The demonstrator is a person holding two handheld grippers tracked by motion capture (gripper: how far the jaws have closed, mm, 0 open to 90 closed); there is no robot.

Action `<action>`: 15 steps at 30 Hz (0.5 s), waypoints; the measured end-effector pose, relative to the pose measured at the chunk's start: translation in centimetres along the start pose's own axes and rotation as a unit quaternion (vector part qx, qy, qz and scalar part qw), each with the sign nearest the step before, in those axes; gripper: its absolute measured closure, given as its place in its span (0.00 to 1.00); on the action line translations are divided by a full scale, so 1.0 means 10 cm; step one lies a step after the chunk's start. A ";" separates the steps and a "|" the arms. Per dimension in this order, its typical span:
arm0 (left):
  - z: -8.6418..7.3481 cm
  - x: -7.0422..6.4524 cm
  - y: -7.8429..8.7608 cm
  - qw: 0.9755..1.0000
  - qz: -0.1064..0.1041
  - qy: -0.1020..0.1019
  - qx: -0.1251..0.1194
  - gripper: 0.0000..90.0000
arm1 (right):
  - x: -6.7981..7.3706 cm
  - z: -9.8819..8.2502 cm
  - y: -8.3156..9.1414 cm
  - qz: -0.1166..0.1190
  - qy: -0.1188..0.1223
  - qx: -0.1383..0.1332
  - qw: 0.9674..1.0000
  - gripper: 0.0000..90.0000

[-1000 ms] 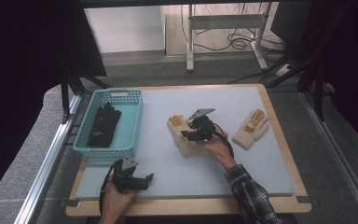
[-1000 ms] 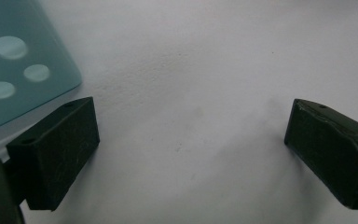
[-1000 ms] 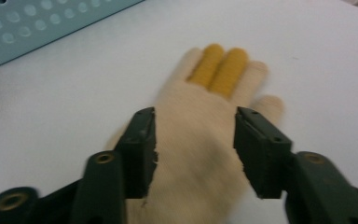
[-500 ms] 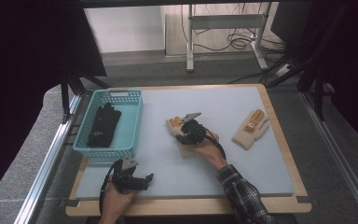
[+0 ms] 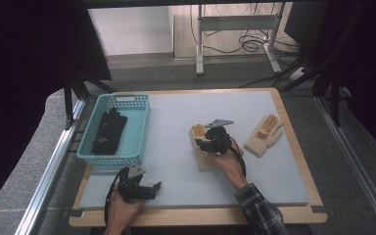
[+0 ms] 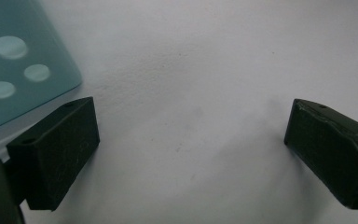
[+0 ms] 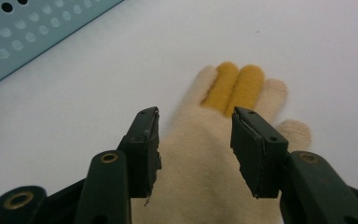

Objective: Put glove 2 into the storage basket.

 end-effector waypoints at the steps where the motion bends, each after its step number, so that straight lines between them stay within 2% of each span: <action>1: 0.00 0.00 0.00 1.000 0.000 0.000 0.000 0.04 | 0.00 0.00 0.00 0.000 0.000 0.000 1.000 0.57; 3: 0.00 0.00 0.00 1.000 0.000 0.000 0.000 0.04 | -0.07 0.02 0.08 0.002 0.011 0.000 1.000 0.61; 5: 0.00 0.00 0.00 1.000 0.000 0.000 0.000 0.04 | -0.08 0.02 0.10 0.004 0.011 -0.001 1.000 0.62; 8: 0.00 0.00 0.00 1.000 0.000 0.000 0.000 0.04 | -0.18 0.01 0.21 0.000 0.007 -0.002 1.000 0.67; 13: 0.00 0.00 0.00 1.000 0.000 0.000 0.000 0.04 | -0.41 -0.04 0.40 -0.023 -0.005 -0.002 1.000 0.67; 14: 0.00 0.00 0.00 1.000 0.000 0.000 0.000 0.04 | -0.54 -0.07 0.50 -0.041 -0.011 -0.004 0.999 0.65; 15: 0.00 0.00 0.00 1.000 0.000 0.000 0.000 0.04 | -0.54 -0.07 0.50 -0.041 -0.011 -0.004 0.999 0.65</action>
Point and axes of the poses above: each handheld gripper's, and its own axes: y roughly backward along the jaws, z roughly out of its top, x roughly to its left, the point moved 1 cm from there along -y, roughly forward along the jaws, and after that the axes turned 13 degrees about -x, right-handed, at the moved point
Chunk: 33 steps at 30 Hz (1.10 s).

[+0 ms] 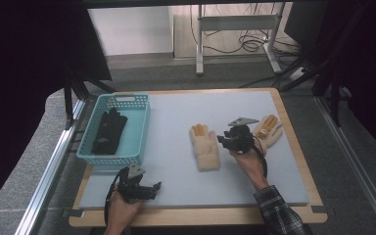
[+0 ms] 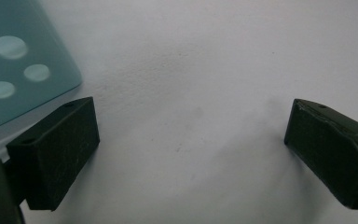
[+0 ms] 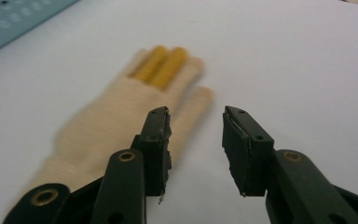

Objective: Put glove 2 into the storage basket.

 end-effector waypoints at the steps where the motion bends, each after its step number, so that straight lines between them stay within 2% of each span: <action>1: 0.00 0.00 0.00 1.000 0.000 0.000 0.000 0.04 | -0.06 -0.01 0.04 -0.008 0.000 0.000 1.000 0.64; 4: 0.00 0.00 0.00 1.000 0.000 0.000 0.000 0.04 | -0.31 -0.05 0.22 -0.043 -0.013 -0.003 0.999 0.60; 8: 0.00 0.00 0.00 1.000 0.001 0.000 0.000 0.03 | -0.63 -0.11 0.43 -0.089 -0.034 -0.004 0.995 0.54; 11: 0.00 0.00 0.00 1.000 0.001 0.001 0.000 0.03 | -0.83 -0.16 0.52 -0.122 -0.045 0.001 0.992 0.48; 12: 0.00 0.00 0.00 1.000 0.001 0.001 0.000 0.03 | -0.94 -0.20 0.54 -0.140 -0.050 0.010 0.989 0.44; 18: 0.00 0.00 0.00 1.000 0.001 0.001 0.000 0.04 | -1.10 -0.31 0.46 -0.158 -0.055 0.024 0.986 0.40; 22: 0.00 0.00 0.00 1.000 0.001 0.001 0.000 0.03 | -1.15 -0.37 0.34 -0.158 -0.059 0.026 0.985 0.39; 24: 0.00 0.00 0.00 1.000 0.001 0.001 0.000 0.03 | -1.16 -0.39 0.28 -0.152 -0.056 0.027 0.986 0.40; 26: 0.00 0.00 0.00 1.000 0.001 0.001 0.000 0.03 | -1.14 -0.40 0.22 -0.151 -0.049 0.033 0.987 0.47; 28: 0.00 0.00 0.00 1.000 0.001 0.001 0.000 0.03 | -1.11 -0.41 0.17 -0.158 -0.032 0.040 0.986 0.53; 29: 0.00 0.00 0.00 1.000 0.001 0.001 0.000 0.04 | -1.08 -0.40 0.16 -0.165 -0.017 0.042 0.985 0.63; 33: 0.00 0.00 0.00 1.000 0.001 0.001 0.000 0.04 | -1.07 -0.37 0.21 -0.159 -0.001 0.044 0.986 0.67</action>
Point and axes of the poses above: each handheld gripper's, and its own axes: y roughly backward along the jaws, z roughly out of its top, x roughly to its left, the point moved 1 cm from there along -y, roughly forward along the jaws, and after that the axes turned 13 degrees about -x, right-handed, at the moved point
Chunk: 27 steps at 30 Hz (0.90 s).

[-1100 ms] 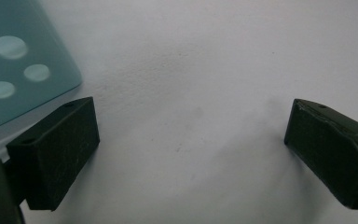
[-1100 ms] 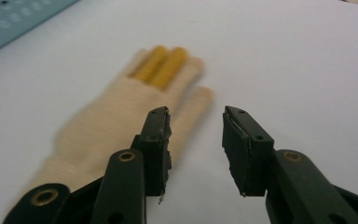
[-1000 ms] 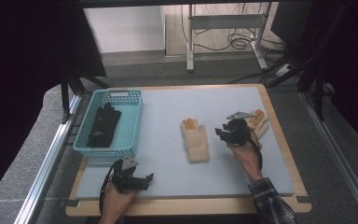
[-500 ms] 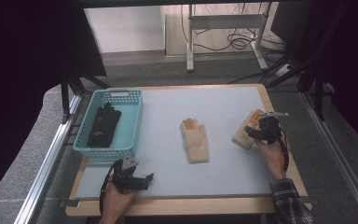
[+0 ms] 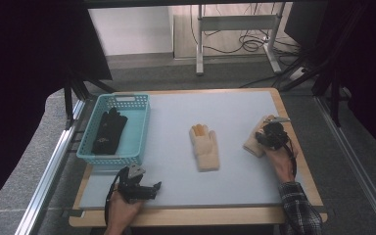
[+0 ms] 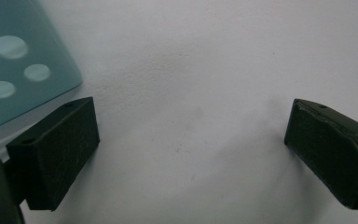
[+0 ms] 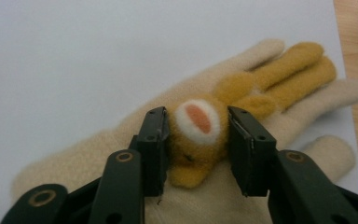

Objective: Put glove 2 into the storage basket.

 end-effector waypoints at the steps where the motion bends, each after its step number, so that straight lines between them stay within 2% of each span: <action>1: 0.00 0.00 0.00 1.000 0.000 0.000 0.000 0.04 | 0.00 0.01 0.02 0.002 0.006 -0.002 1.000 0.68; 6: 0.00 0.00 0.00 1.000 0.000 0.000 0.000 0.03 | 0.03 0.07 0.17 0.023 0.013 -0.018 0.999 0.68; 8: 0.00 0.00 0.00 1.000 0.001 0.000 0.000 0.03 | 0.07 0.12 0.25 0.041 0.020 -0.025 0.999 0.68; 13: 0.00 0.00 0.00 1.000 0.001 0.001 0.000 0.03 | 0.24 0.28 0.40 0.089 0.047 -0.044 0.994 0.68; 15: 0.00 0.00 0.00 1.000 0.001 0.001 0.000 0.03 | 0.34 0.33 0.44 0.114 0.057 -0.051 0.990 0.68; 16: 0.00 0.00 0.00 1.000 0.000 0.001 0.000 0.03 | 0.45 0.38 0.47 0.137 0.070 -0.057 0.986 0.68; 17: 0.00 0.00 0.00 1.000 0.000 0.001 0.000 0.03 | 0.45 0.38 0.47 0.137 0.070 -0.057 0.986 0.68; 19: 0.00 0.00 0.00 1.000 0.000 0.001 0.000 0.03 | 0.55 0.42 0.47 0.159 0.082 -0.059 0.982 0.68; 20: 0.00 0.00 0.00 1.000 0.000 0.001 0.000 0.03 | 0.62 0.44 0.47 0.173 0.092 -0.061 0.979 0.68; 25: 0.00 0.00 0.00 1.000 0.000 0.001 0.000 0.03 | 0.88 0.51 0.44 0.219 0.121 -0.062 0.966 0.68; 27: 0.00 0.00 0.00 1.000 0.000 0.000 0.000 0.03 | 0.99 0.56 0.42 0.240 0.133 -0.065 0.959 0.68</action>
Point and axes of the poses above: each handheld gripper's, and its own axes: y roughly backward along the jaws, z roughly out of its top, x roughly to its left, the point moved 1 cm from there along -y, roughly forward along the jaws, and after that the axes turned 13 degrees about -x, right-handed, at the moved point
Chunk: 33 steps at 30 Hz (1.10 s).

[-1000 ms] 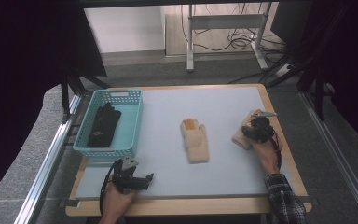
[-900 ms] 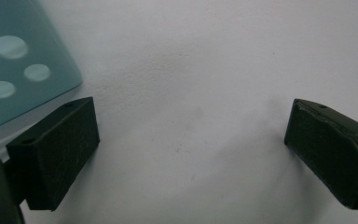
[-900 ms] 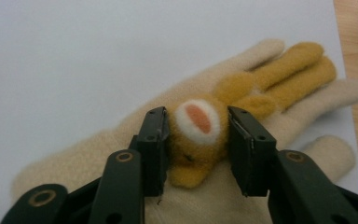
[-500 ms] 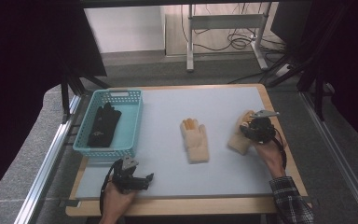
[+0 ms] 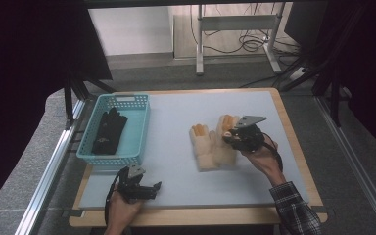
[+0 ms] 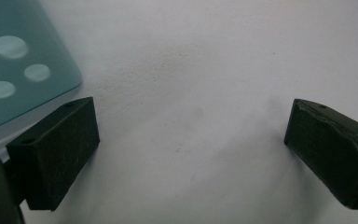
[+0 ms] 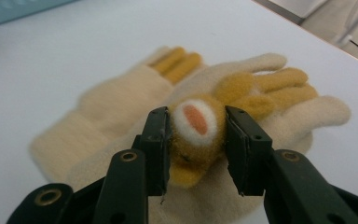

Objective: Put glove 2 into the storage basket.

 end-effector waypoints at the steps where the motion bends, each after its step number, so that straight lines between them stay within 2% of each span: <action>1: 0.00 0.00 0.00 1.000 0.000 0.000 0.000 0.03 | 0.03 0.02 -0.02 0.005 0.000 0.000 1.000 0.68; 3: 0.00 0.00 0.00 1.000 0.000 0.000 0.000 0.03 | 0.11 0.09 -0.12 0.032 0.012 -0.001 0.999 0.68; 5: 0.00 0.00 0.00 1.000 0.000 0.000 0.000 0.03 | 0.15 0.12 -0.15 0.040 0.017 0.000 0.999 0.68; 10: 0.00 0.00 0.00 1.000 0.000 0.000 0.000 0.03 | 0.30 0.17 -0.39 0.084 0.051 0.013 0.995 0.68; 15: 0.00 0.00 0.00 1.000 0.000 0.000 0.000 0.03 | 0.38 0.07 -0.66 0.093 0.062 0.044 0.993 0.63; 17: 0.00 0.00 0.00 1.000 0.000 0.000 0.000 0.04 | 0.37 0.02 -0.73 0.094 0.051 0.046 0.993 0.58; 19: 0.00 0.00 0.00 1.000 0.000 0.000 0.000 0.04 | 0.32 0.01 -0.72 0.096 0.028 0.034 0.994 0.51; 22: 0.00 0.00 0.00 1.000 0.000 0.000 0.000 0.04 | 0.24 0.03 -0.60 0.077 -0.001 0.016 0.997 0.46; 24: 0.00 0.00 0.00 1.000 0.000 0.000 0.000 0.04 | 0.16 0.03 -0.49 0.059 -0.027 0.008 0.998 0.47; 27: 0.00 0.00 0.00 1.000 0.000 0.000 0.000 0.03 | 0.04 -0.02 -0.34 0.042 -0.068 0.002 0.997 0.56; 28: 0.00 0.00 0.00 1.000 0.000 0.000 0.000 0.03 | 0.02 -0.05 -0.30 0.037 -0.078 0.004 0.996 0.62; 29: 0.00 0.00 0.00 1.000 0.000 0.000 0.000 0.03 | 0.00 -0.12 -0.24 0.030 -0.085 0.011 0.996 0.73; 30: 0.00 0.00 0.00 1.000 0.000 0.000 0.000 0.03 | 0.00 -0.12 -0.24 0.030 -0.085 0.011 0.996 0.73; 33: 0.00 0.00 0.00 1.000 0.001 0.000 0.000 0.04 | 0.03 -0.28 -0.16 0.029 -0.089 0.026 0.995 0.86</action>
Point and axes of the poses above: each handheld gripper's, and its own axes: y roughly backward along the jaws, z roughly out of its top, x roughly to its left, the point moved 1 cm from there along -y, roughly forward along the jaws, and after that the axes turned 13 degrees about -x, right-handed, at the moved point
